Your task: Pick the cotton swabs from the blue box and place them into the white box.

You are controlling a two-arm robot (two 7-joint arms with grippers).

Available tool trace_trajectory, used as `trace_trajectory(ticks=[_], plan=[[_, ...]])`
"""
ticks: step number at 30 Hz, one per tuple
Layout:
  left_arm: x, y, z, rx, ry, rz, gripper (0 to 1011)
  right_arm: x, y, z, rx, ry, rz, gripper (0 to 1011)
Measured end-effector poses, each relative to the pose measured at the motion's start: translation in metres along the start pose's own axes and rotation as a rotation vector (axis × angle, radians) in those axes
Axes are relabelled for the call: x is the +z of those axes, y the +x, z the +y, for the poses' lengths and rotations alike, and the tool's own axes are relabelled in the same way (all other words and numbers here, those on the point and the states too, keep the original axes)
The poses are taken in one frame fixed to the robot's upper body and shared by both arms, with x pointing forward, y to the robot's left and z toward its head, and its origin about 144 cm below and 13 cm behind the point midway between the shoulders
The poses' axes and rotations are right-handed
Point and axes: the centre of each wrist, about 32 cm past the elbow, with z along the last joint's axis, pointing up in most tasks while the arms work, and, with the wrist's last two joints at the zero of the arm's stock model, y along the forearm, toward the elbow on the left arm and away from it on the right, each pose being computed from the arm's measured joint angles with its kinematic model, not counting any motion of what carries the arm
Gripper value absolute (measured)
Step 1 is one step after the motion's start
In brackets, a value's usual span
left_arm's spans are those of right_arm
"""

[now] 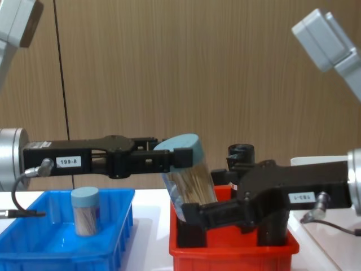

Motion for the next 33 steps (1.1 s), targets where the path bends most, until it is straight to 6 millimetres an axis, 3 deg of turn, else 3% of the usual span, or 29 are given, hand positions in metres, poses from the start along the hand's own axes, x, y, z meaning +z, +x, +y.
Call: trace_trajectory(ticks=[12, 19, 26, 33], plan=[[0.0, 0.0, 0.0, 0.0, 0.0, 0.0, 671, 0.003, 0.001, 0.013, 0.016, 0.003, -0.004, 1002], [0.0, 0.0, 0.0, 0.0, 0.0, 0.0, 671, 0.004, 0.002, 0.017, 0.021, 0.004, -0.005, 860], [0.0, 0.0, 0.0, 0.0, 0.0, 0.0, 671, 0.004, 0.003, 0.02, 0.025, 0.003, -0.006, 644], [0.0, 0.0, 0.0, 0.001, 0.0, 0.0, 671, 0.004, 0.003, 0.022, 0.027, 0.002, -0.006, 639]])
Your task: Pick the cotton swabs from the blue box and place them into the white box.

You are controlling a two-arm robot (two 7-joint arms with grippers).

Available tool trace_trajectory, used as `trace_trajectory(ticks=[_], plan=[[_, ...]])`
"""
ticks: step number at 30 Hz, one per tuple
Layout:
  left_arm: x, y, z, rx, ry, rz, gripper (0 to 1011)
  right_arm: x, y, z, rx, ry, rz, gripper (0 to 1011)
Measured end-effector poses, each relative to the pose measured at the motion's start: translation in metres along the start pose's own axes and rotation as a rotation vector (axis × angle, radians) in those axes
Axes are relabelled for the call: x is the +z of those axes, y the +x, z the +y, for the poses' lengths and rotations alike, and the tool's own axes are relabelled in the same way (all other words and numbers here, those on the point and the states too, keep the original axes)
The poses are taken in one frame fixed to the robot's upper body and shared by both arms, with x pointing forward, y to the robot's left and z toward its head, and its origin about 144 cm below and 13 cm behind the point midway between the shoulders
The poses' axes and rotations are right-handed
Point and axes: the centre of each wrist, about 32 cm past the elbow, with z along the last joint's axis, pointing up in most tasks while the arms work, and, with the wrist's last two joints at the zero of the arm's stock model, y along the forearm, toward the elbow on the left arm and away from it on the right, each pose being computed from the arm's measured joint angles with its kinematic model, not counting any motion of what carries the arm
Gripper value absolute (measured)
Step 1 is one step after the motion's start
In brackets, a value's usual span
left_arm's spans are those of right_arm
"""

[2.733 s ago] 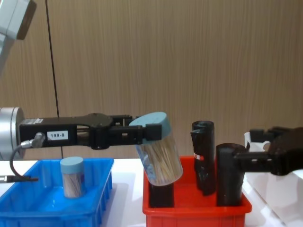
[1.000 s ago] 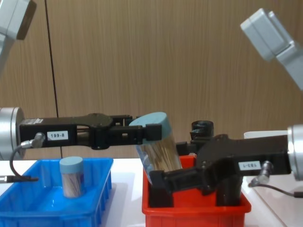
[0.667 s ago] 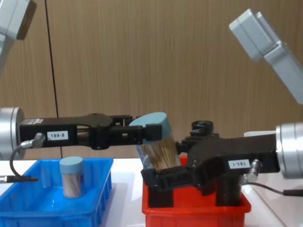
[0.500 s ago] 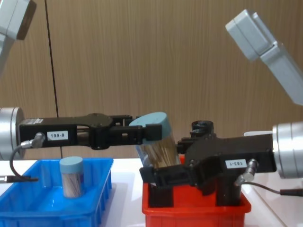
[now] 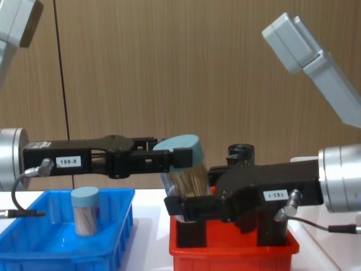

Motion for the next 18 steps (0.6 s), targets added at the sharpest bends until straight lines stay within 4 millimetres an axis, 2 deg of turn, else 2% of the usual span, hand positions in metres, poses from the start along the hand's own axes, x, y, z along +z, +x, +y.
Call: trace_trajectory(ticks=[2, 5, 12, 18], plan=[[0.0, 0.0, 0.0, 0.0, 0.0, 0.0, 695, 0.0001, 0.0, 0.0007, 0.0, -0.001, 0.0, 639], [0.0, 0.0, 0.0, -0.001, 0.0, 0.0, 811, 0.0001, 0.0, 0.001, 0.0, -0.001, 0.0, 639], [0.0, 0.0, -0.0001, -0.001, 0.0, 0.0, 990, -0.0003, 0.0003, -0.0001, -0.005, 0.001, 0.002, 639], [0.0, 0.0, -0.0001, -0.001, 0.0, 0.0, 1004, -0.0017, 0.0006, -0.0059, -0.021, 0.005, 0.007, 639]])
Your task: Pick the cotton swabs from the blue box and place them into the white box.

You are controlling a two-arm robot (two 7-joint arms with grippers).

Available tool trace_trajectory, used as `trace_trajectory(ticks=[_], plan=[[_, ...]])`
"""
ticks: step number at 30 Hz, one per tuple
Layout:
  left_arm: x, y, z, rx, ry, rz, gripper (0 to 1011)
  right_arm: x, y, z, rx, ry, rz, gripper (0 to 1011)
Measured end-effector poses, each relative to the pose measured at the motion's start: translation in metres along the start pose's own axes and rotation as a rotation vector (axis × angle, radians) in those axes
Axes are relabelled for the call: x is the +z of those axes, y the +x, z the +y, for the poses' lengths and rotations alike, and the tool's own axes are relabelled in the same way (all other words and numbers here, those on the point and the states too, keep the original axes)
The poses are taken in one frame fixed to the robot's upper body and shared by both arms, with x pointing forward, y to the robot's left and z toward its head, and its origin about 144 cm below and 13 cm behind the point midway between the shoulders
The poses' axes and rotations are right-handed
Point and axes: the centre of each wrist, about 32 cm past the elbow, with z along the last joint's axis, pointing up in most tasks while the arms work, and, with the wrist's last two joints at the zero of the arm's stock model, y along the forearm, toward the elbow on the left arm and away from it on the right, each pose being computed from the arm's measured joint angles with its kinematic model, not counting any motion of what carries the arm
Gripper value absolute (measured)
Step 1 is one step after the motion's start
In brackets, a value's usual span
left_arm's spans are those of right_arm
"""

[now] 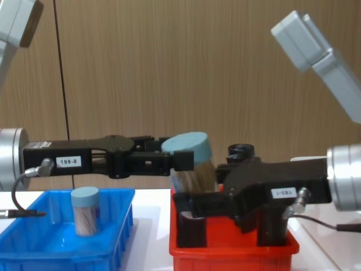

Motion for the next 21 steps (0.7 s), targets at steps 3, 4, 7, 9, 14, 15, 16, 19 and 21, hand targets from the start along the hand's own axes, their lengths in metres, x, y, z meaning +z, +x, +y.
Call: trace_trajectory(ticks=[3, 4, 7, 9, 14, 15, 16, 19, 21], plan=[[0.0, 0.0, 0.0, 0.0, 0.0, 0.0, 1004, -0.001, 0.001, -0.007, -0.02, 0.004, 0.004, 639], [0.0, 0.0, 0.0, 0.0, 0.0, 0.0, 1004, -0.002, 0.001, -0.008, -0.025, 0.002, 0.005, 639], [0.0, 0.0, 0.0, 0.0, 0.0, 0.0, 1004, -0.004, 0.002, -0.017, -0.052, 0.006, 0.013, 639], [0.0, 0.0, 0.0, 0.0, 0.0, 0.0, 1004, -0.005, 0.002, -0.02, -0.058, 0.005, 0.015, 639], [0.0, 0.0, 0.0, 0.0, 0.0, 0.0, 1004, -0.01, 0.004, -0.036, -0.108, 0.003, 0.029, 639], [0.0, 0.0, 0.0, 0.0, 0.0, 0.0, 1004, -0.011, 0.005, -0.038, -0.116, 0.005, 0.033, 639], [0.0, 0.0, 0.0, 0.0, 0.0, 0.0, 1004, -0.013, 0.005, -0.044, -0.133, 0.003, 0.038, 639], [0.0, 0.0, 0.0, 0.0, 0.0, 0.0, 1004, -0.017, 0.007, -0.054, -0.168, 0.001, 0.049, 639], [0.0, 0.0, 0.0, 0.0, 0.0, 0.0, 1004, -0.018, 0.008, -0.059, -0.186, 0.001, 0.054, 639]])
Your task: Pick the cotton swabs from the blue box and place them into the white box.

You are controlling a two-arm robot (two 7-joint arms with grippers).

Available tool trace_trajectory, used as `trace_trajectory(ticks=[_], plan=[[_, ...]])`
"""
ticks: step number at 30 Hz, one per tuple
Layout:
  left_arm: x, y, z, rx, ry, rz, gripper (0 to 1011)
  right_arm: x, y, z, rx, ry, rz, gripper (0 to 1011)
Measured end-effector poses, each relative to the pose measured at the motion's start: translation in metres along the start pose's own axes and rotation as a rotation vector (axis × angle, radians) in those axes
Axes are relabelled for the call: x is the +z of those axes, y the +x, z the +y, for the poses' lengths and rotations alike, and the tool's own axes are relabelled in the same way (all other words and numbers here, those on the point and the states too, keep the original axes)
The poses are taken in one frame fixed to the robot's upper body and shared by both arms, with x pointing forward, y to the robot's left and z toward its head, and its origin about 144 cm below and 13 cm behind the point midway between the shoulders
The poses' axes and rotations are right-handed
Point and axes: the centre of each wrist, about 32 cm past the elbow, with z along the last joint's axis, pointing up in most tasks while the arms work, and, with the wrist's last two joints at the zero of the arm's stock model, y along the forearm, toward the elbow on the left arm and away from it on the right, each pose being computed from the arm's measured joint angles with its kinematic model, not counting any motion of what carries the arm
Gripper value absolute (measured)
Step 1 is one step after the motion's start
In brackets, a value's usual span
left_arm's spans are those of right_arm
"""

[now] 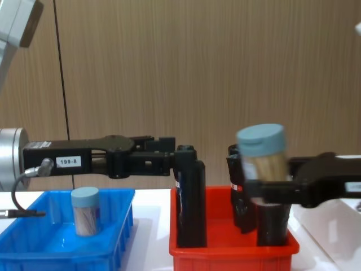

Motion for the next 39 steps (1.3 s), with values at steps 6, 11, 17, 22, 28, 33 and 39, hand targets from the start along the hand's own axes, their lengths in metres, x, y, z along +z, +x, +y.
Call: trace_trajectory(ticks=[6, 11, 17, 22, 28, 33, 39], plan=[[0.0, 0.0, 0.0, 0.0, 0.0, 0.0, 1004, -0.005, 0.008, -0.018, -0.077, -0.003, 0.019, 639], [0.0, 0.0, 0.0, 0.0, 0.0, 0.0, 1004, -0.007, 0.017, -0.032, -0.151, -0.003, 0.034, 639], [0.0, 0.0, 0.0, 0.0, 0.0, 0.0, 1004, -0.009, 0.03, -0.041, -0.244, -0.01, 0.051, 639], [0.0, 0.0, 0.0, 0.0, 0.0, 0.0, 1004, -0.01, 0.042, -0.044, -0.314, -0.02, 0.064, 639], [0.0, 0.0, 0.0, 0.0, 0.0, 0.0, 1004, -0.013, 0.059, -0.041, -0.409, -0.042, 0.086, 639], [0.0, 0.0, 0.0, 0.0, 0.0, 0.0, 1004, -0.018, 0.076, -0.035, -0.476, -0.067, 0.101, 639], [0.0, 0.0, 0.0, 0.0, 0.0, 0.0, 1004, -0.025, 0.088, -0.029, -0.518, -0.098, 0.118, 639]])
